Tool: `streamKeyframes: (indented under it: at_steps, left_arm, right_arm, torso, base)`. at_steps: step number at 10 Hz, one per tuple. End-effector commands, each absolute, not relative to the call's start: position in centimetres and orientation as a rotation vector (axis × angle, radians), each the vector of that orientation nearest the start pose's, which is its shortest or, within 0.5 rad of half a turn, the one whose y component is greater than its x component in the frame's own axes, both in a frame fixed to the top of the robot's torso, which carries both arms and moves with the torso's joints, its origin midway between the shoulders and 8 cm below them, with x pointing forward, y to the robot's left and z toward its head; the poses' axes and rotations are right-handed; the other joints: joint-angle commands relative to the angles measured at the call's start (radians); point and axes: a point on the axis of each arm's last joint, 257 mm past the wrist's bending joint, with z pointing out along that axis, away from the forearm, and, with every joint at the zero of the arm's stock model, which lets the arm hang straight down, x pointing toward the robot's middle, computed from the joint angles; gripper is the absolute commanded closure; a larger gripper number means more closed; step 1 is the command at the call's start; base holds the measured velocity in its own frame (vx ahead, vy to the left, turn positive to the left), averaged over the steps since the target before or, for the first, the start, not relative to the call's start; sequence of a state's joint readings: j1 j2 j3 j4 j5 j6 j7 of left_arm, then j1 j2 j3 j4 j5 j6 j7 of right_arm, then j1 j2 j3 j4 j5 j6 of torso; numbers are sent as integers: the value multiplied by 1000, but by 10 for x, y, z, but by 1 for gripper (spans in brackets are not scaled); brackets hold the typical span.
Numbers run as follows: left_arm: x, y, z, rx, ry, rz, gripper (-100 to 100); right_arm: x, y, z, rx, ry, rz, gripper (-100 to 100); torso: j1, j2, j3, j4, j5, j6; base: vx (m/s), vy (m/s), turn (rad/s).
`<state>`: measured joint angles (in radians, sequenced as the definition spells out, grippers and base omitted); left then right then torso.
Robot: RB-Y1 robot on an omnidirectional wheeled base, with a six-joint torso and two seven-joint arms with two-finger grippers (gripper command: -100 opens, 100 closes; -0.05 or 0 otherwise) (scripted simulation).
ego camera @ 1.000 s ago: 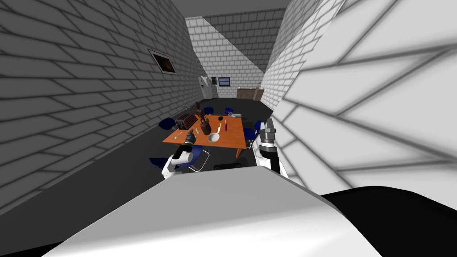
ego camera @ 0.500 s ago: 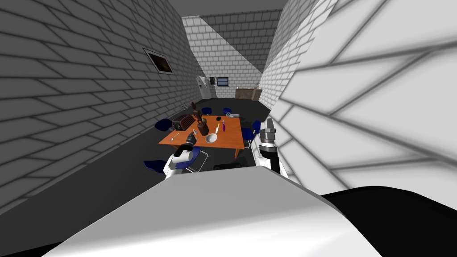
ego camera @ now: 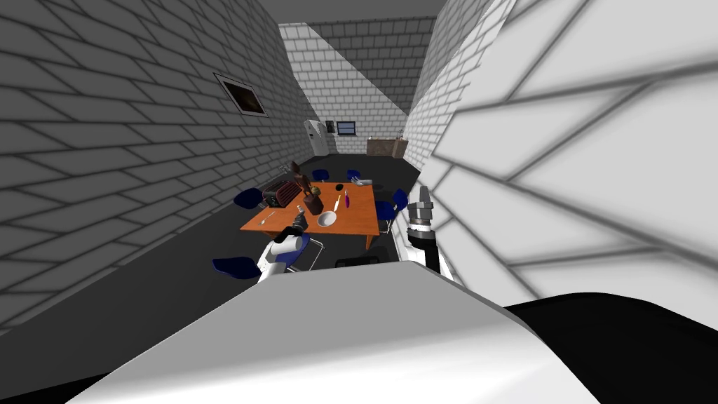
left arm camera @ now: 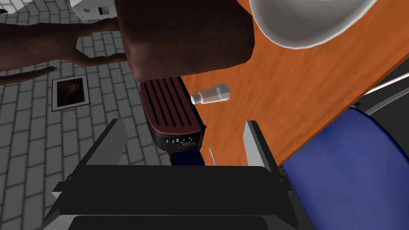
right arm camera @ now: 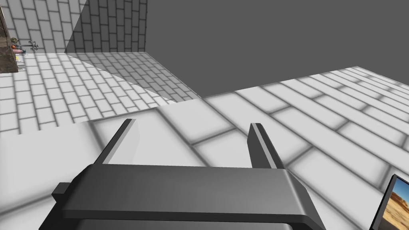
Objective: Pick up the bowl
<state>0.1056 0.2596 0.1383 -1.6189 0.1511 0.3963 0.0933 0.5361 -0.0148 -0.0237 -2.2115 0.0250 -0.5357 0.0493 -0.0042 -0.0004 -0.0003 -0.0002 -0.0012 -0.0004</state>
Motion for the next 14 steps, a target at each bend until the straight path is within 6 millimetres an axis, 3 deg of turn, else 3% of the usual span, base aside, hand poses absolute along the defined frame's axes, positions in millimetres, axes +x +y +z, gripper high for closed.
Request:
streamKeyframes:
  at_steps: [1, 9, 14]
  left_arm:
    - [481, 404, -341, -1653, 1358, -801, -100]
    - [455, 447, -410, -1894, 1399, -619, -100]
    - [433, 469, -444, -2025, 1406, -516, -100]
  right_arm:
    - [346, -290, -11, 660, 695, 1191, 0]
    - [346, -290, -11, 660, 695, 1191, 0]
    - [346, -290, -11, 660, 695, 1191, 0]
  torso:
    - [0, 0, 0, 0, 0, 0]
    - [-1, -1, 0, 0, 0, 0]
    - [-1, -1, -1, 0, 0, 0]
  base:
    - [26, -74, -62]
    - [30, -83, -53]
    - [37, -86, -41]
